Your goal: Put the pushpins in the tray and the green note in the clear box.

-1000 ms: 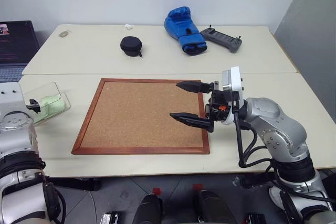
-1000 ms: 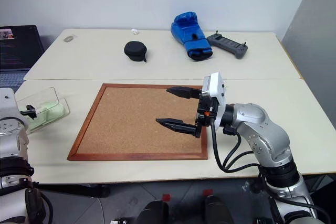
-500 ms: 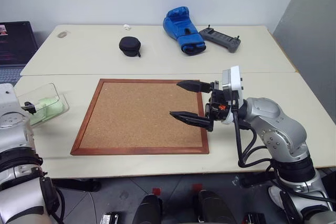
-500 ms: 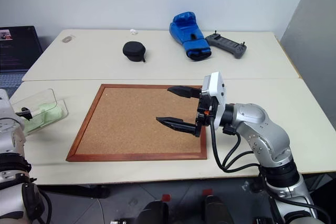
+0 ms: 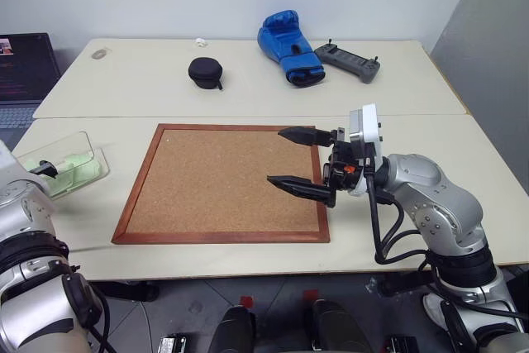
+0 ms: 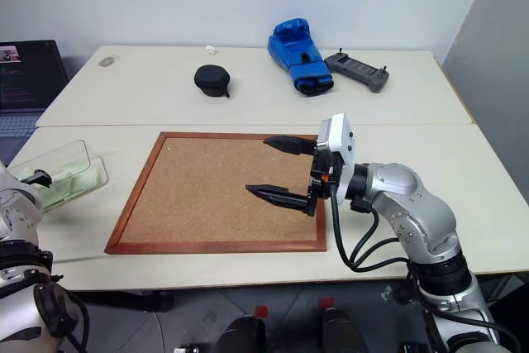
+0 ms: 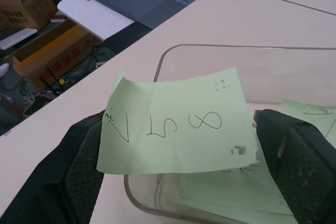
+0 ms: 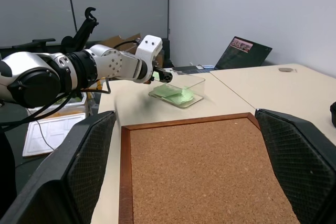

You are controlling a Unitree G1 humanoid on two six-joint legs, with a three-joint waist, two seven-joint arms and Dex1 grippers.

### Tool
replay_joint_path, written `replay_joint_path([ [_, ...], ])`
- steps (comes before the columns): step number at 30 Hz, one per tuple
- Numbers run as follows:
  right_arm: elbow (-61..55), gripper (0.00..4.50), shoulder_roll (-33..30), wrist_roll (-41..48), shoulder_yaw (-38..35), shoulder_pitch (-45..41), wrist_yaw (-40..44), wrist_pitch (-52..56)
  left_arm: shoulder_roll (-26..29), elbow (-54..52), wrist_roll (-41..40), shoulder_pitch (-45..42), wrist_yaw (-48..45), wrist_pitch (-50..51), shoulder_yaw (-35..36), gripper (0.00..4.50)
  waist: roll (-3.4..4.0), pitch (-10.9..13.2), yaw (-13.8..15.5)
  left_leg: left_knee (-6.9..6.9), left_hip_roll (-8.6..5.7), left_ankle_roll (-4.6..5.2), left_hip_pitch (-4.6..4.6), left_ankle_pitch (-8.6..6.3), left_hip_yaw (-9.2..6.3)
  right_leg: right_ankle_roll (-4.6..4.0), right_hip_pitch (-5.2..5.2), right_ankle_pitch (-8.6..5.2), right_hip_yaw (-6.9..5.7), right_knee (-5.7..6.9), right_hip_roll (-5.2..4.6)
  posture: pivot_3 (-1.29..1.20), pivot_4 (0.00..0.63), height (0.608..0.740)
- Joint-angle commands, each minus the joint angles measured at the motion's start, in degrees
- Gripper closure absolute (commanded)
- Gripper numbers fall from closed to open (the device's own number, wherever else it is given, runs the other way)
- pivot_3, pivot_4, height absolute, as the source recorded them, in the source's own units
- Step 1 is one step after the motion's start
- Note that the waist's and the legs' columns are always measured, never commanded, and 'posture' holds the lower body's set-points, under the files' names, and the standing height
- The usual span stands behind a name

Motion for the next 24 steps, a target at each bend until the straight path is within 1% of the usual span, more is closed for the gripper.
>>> replay_joint_path([
  [1,-2.66,0.00,0.00,0.02,-0.64,-0.27,-0.21,-0.36,0.67,-2.56,-0.56,-1.28,0.03,-0.44,0.25,0.02,0.00,0.00,-0.02,0.00,0.00,0.00,0.00,0.00,0.00,0.00,0.00,0.00,0.00,0.00,0.00,0.00,0.150,0.740],
  [10,-2.51,0.00,0.14,-0.09,-0.59,-0.52,-0.37,-0.34,0.91,1.18,-0.59,-3.34,-1.76,-1.98,-0.91,0.02,0.00,0.00,-0.01,0.00,-0.02,0.00,0.00,0.00,0.01,0.00,0.00,0.00,-0.01,0.00,0.00,0.00,0.150,0.740],
  [13,-2.47,0.00,0.02,-0.13,-0.72,-0.53,-0.34,-0.35,1.36,-0.25,1.10,-3.84,-2.97,-4.37,-3.31,0.02,-0.01,0.00,-0.03,0.00,-0.03,0.00,0.01,0.00,0.02,0.00,0.00,0.00,0.00,0.00,0.00,0.00,0.150,0.740],
  [19,-2.98,0.00,-0.41,-0.19,-1.00,-0.08,-0.45,-0.35,1.17,-8.48,3.23,-1.38,-8.23,-8.39,-8.40,0.02,-0.01,0.00,0.02,0.00,-0.03,0.00,-0.03,0.00,0.00,0.00,0.00,0.00,-0.01,-0.02,-0.01,0.00,0.150,0.740],
  [22,-3.49,0.00,-0.86,-0.08,-1.45,0.32,-0.72,-0.15,0.61,-16.55,3.53,2.18,-9.90,-7.59,-9.44,0.02,-0.01,0.00,-0.02,-0.01,-0.03,-0.01,-0.03,0.00,0.04,0.00,-0.01,0.00,0.02,-0.03,-0.06,0.00,0.150,0.740],
  [24,-3.99,0.00,-1.22,0.02,-1.94,0.79,-1.29,0.15,-0.11,-23.89,2.49,5.39,-12.17,-7.33,-9.72,0.02,-0.01,0.00,-0.11,-0.02,0.00,-0.01,-0.03,0.00,0.05,0.00,-0.03,0.00,0.03,-0.04,-0.08,0.00,0.150,0.740],
])
